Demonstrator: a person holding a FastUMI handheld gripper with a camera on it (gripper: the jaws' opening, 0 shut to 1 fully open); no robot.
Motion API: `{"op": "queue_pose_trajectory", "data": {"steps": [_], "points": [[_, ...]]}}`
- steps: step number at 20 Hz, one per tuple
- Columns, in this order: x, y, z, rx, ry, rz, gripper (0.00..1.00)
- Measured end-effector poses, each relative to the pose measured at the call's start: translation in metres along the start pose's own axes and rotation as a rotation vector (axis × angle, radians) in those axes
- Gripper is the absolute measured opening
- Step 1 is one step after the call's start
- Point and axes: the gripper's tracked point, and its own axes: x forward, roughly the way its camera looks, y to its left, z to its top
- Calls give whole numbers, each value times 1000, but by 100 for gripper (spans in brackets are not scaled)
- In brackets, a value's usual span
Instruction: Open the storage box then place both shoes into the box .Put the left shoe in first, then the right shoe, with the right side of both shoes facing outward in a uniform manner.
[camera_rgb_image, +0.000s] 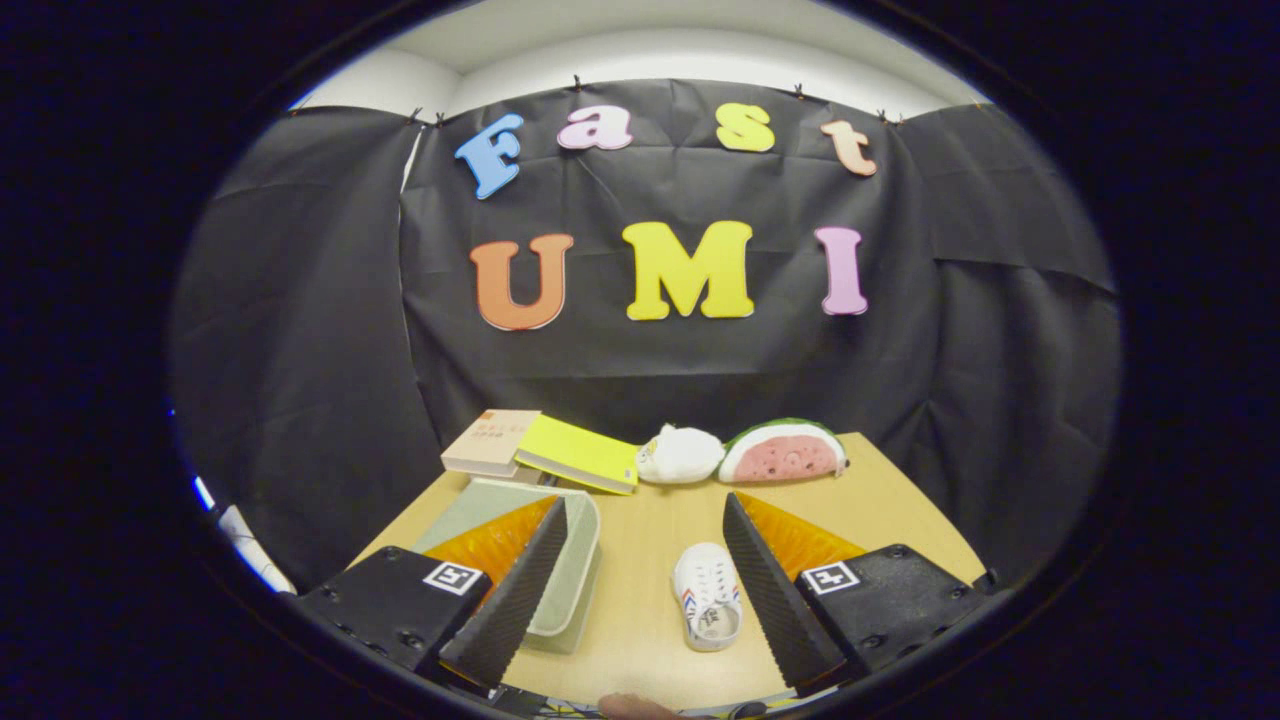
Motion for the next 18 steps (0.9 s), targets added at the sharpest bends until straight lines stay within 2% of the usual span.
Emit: {"op": "queue_pose_trajectory", "data": {"steps": [8,16,18], "points": [[71,28,-23,118,246,371,100],[140,35,-79,281,625,714,100],[157,38,-94,354,732,770,100]]}}
